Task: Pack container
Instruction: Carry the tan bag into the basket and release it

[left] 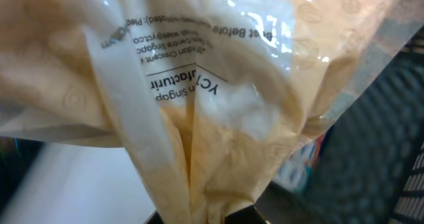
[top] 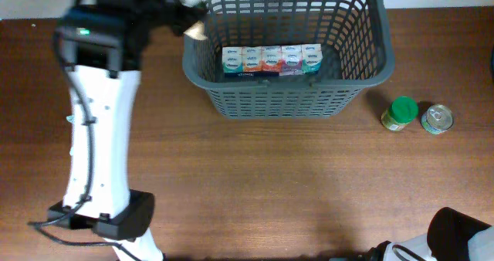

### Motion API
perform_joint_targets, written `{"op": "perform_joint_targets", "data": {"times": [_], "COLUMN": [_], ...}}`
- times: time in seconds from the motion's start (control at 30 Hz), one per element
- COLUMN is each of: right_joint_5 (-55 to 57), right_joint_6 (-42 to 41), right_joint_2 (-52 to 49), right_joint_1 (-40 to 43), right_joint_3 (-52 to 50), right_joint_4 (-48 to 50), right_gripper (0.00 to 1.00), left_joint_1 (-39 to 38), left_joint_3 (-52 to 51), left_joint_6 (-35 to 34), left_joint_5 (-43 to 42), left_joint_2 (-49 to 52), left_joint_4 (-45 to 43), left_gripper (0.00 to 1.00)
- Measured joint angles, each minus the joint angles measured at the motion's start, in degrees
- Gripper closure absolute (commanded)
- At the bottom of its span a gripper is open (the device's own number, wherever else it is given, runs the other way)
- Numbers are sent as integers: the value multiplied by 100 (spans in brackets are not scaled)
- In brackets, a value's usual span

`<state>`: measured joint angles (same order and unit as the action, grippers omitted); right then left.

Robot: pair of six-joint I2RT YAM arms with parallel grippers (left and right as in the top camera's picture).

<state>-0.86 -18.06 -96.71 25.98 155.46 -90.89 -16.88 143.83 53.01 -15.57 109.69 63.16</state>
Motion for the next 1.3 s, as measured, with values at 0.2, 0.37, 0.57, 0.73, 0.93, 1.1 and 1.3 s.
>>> {"op": "perform_joint_targets", "data": {"times": [0.2, 0.37, 0.57, 0.73, 0.93, 1.1, 1.3], "right_joint_5": [-2, -2, -2, -2, -2, -2, -2], "right_joint_6": [0, 2, 2, 2, 0, 2, 2], "right_joint_2": [0, 0, 0, 0, 0, 0, 0], "right_joint_1": [0, 0, 0, 0, 0, 0, 0], "right_joint_3": [0, 0, 0, 0, 0, 0, 0], "right_joint_4": [0, -2, -2, 0, 0, -2, -2], "right_gripper": [1, 1, 1, 1, 1, 1, 1], "left_joint_1": [-977, -1161, -1207, -1392, -1681, -1733, -1722], "left_joint_3": [2, -2, -63, -66, -66, -61, 249], "left_joint_6": [1237, 1545, 1224, 1145, 1102, 494, -730], "left_joint_5": [267, 452, 581, 573, 514, 485, 678], "left_joint_2": [581, 1683, 2824, 2909, 2953, 2973, 2973], "left_joint_4": [-466, -645, -560, -328, 4, 20, 50], "left_gripper": [98, 98, 98, 98, 73, 37, 17]}}
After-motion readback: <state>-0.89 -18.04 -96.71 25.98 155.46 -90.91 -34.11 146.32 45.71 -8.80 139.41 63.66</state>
